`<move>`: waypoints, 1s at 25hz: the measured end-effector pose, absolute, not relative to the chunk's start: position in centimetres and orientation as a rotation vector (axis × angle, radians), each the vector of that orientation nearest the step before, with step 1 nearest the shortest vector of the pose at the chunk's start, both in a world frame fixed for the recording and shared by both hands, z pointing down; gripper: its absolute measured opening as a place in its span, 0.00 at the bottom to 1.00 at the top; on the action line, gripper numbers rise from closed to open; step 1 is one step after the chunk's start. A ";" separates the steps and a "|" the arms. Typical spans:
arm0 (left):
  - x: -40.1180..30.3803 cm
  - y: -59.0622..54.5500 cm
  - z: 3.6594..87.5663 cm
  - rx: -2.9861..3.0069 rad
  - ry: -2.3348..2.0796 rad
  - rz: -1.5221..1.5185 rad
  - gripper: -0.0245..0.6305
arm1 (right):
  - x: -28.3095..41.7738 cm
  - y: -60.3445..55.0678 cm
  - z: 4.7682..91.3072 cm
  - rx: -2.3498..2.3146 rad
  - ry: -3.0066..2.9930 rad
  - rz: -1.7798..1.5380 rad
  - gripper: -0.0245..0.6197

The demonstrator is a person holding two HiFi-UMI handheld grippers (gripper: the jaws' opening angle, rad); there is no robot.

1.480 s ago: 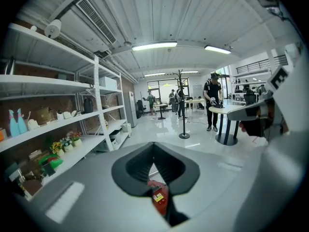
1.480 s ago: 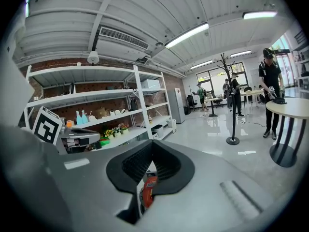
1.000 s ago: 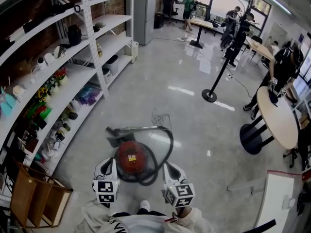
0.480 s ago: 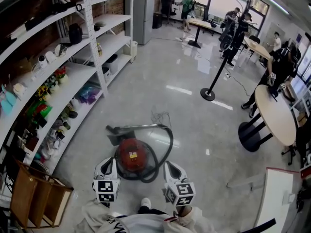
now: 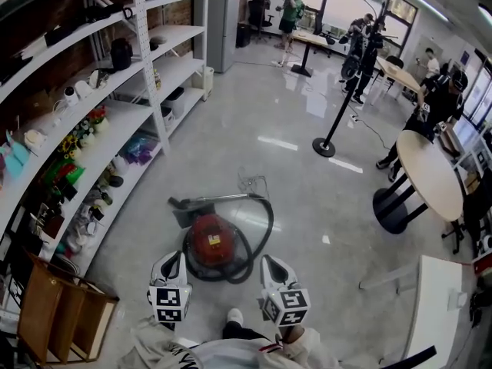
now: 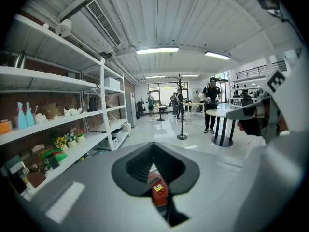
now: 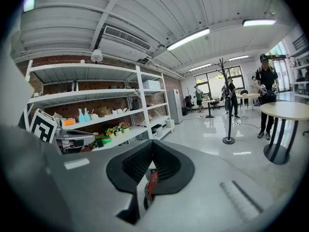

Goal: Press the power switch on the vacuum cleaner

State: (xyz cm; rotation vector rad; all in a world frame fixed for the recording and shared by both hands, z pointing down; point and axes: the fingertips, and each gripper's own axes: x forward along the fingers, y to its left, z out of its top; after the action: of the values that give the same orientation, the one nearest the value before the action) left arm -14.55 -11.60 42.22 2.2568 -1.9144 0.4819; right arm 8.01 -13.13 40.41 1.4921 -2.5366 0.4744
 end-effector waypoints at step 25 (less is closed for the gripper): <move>-18.4 1.0 41.8 2.305 -1.901 0.404 0.04 | 3.6 -1.2 39.2 1.543 -2.545 0.405 0.04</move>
State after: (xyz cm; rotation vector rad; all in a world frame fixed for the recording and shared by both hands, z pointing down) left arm -18.36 1.01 41.77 2.3052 -1.9015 0.4040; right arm 3.58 -1.17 39.22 1.5428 -2.5449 0.4048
